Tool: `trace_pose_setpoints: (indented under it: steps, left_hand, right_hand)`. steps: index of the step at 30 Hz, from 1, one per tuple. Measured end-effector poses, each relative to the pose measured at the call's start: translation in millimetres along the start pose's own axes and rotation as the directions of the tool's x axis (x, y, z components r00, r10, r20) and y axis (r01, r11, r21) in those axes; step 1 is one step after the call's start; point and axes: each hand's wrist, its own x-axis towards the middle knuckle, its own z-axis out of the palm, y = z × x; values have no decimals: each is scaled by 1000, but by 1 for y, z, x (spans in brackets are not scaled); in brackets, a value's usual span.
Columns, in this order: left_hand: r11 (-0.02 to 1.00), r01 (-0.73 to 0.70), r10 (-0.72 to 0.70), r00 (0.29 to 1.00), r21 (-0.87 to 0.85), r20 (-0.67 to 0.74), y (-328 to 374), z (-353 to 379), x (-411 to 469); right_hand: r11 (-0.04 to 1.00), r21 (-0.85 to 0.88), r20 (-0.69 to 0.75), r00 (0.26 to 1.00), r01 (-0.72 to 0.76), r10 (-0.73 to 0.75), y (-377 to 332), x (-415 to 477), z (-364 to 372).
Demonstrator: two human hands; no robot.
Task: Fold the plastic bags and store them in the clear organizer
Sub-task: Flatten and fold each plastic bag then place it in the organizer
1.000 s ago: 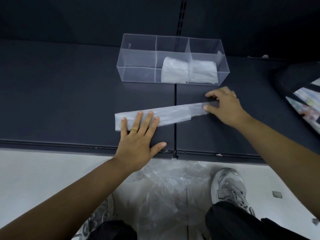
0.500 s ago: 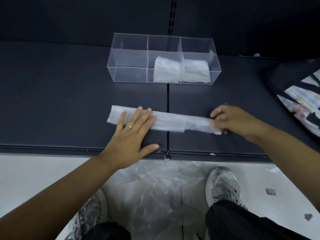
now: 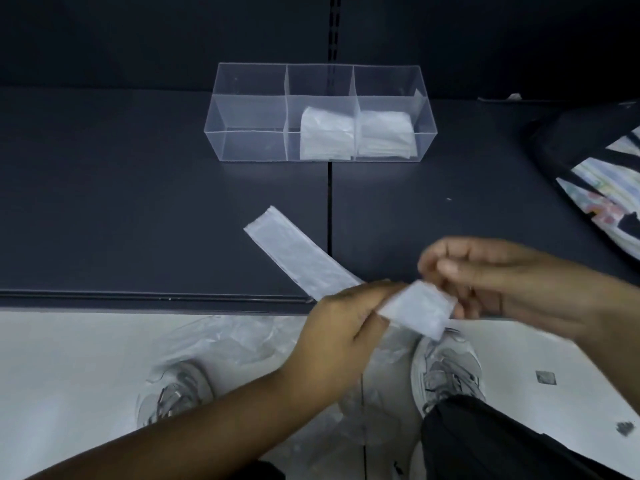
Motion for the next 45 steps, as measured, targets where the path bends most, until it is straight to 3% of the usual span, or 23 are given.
trace_pose_setpoints:
  steps: [2, 4, 7, 9, 13, 18, 24, 31, 33, 35, 37, 38, 40, 42, 45]
  left_hand:
    - [966, 118, -114, 993, -230, 30, 8, -12, 6]
    - [915, 196, -202, 979, -354, 21, 8, -25, 14]
    - [778, 321, -350, 935, -540, 52, 3, -45, 27]
    - [649, 313, -345, 933, -694, 98, -2, -54, 31]
    - [508, 318, -429, 899, -801, 85, -17, -63, 35]
    - [488, 428, -685, 728, -761, -30, -43, -69, 40]
    - [697, 480, -672, 697, -533, -252, -53, -76, 54]
    - [824, 488, -566, 732, -288, -379, -61, -79, 66]
    - [896, 433, -427, 778, -99, -461, -59, -80, 62]
    - [921, 260, -81, 857, 290, -510, -54, -77, 52]
    - [832, -30, 221, 934, 554, -281, -45, -64, 35]
    - [784, -157, 274, 955, 601, -108, -43, -54, 25]
    - [714, -279, 235, 959, 642, 156, -44, -36, 8]
    - [677, -272, 163, 962, 684, 221, -52, -27, -1]
    - [669, -232, 198, 971, 706, 131, -57, -27, 0]
  right_hand:
    - [984, -111, -80, 986, 140, -149, -2, 14, -16]
    - [962, -174, 51, 978, 210, -204, -1, 32, -21]
    - [950, -250, 309, 945, 187, -104, 4, 60, -3]
    - [950, -264, 350, 934, 164, -65, 6, 76, 12]
    - [950, -301, 119, 992, 81, -47, 11, 93, 29]
    - [908, -414, -204, 979, -66, -22, 27, 91, 35]
    - [929, -330, -340, 939, -166, 47, 37, 81, 35]
    - [950, -218, -424, 898, -226, 116, 40, 76, 35]
    - [950, -205, -428, 895, -234, 128, 39, 77, 35]
    - [948, -200, -430, 892, -249, 143, 38, 77, 35]
    - [946, -197, -426, 892, -257, 154, 37, 77, 36]
    - [945, -200, -422, 893, -259, 156, 36, 77, 36]
    - [939, -205, -415, 893, -277, 173, 33, 76, 36]
    - [941, -155, -391, 893, -301, 221, 28, 73, 38]
    - [957, 21, -304, 910, -289, 281, 16, 64, 40]
